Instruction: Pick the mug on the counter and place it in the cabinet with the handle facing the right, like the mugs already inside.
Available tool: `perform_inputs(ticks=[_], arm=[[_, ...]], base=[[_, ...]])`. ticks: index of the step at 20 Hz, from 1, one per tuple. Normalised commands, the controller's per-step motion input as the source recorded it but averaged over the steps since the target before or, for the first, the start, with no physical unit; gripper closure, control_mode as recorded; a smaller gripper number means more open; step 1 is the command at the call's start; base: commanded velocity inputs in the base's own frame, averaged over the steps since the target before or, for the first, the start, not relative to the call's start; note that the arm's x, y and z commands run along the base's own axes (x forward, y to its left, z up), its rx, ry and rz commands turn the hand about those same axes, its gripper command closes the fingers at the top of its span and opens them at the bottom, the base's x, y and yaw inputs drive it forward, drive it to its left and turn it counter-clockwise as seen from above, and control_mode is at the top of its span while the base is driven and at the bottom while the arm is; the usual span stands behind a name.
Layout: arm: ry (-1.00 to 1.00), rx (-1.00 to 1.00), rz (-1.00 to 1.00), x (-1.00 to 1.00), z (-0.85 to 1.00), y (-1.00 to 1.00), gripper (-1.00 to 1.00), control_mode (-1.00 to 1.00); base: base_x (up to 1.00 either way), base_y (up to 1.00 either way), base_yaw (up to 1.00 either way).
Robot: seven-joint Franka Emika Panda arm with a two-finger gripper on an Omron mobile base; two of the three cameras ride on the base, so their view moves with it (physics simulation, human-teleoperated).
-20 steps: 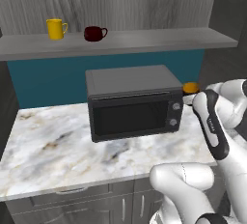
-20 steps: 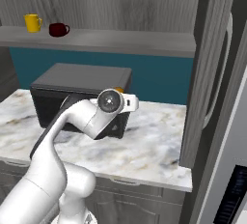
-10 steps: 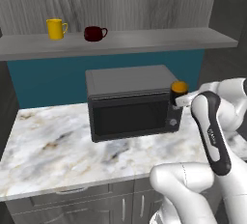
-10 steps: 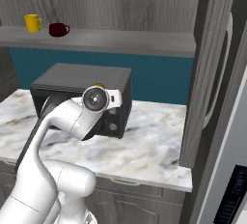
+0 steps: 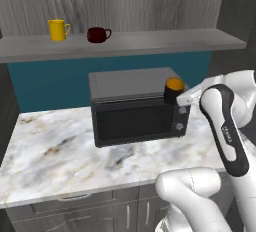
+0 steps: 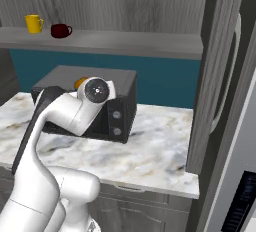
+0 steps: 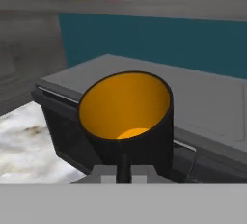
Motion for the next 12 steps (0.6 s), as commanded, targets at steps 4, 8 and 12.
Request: perform_inputs(ticks=[4,8,12], arm=[[0.0,0.02,0.17,-0.03,0.41,0.34,1.0,-1.0],[0.0,0.02,0.2,-0.18,0.42,0.31,1.0,-1.0],[0.0,0.01,0.2,-0.27,0.47,0.29,1.0,-1.0]], base=[[0.0,0.0,0.0],[0.0,0.0,0.0],[0.0,0.0,0.0]])
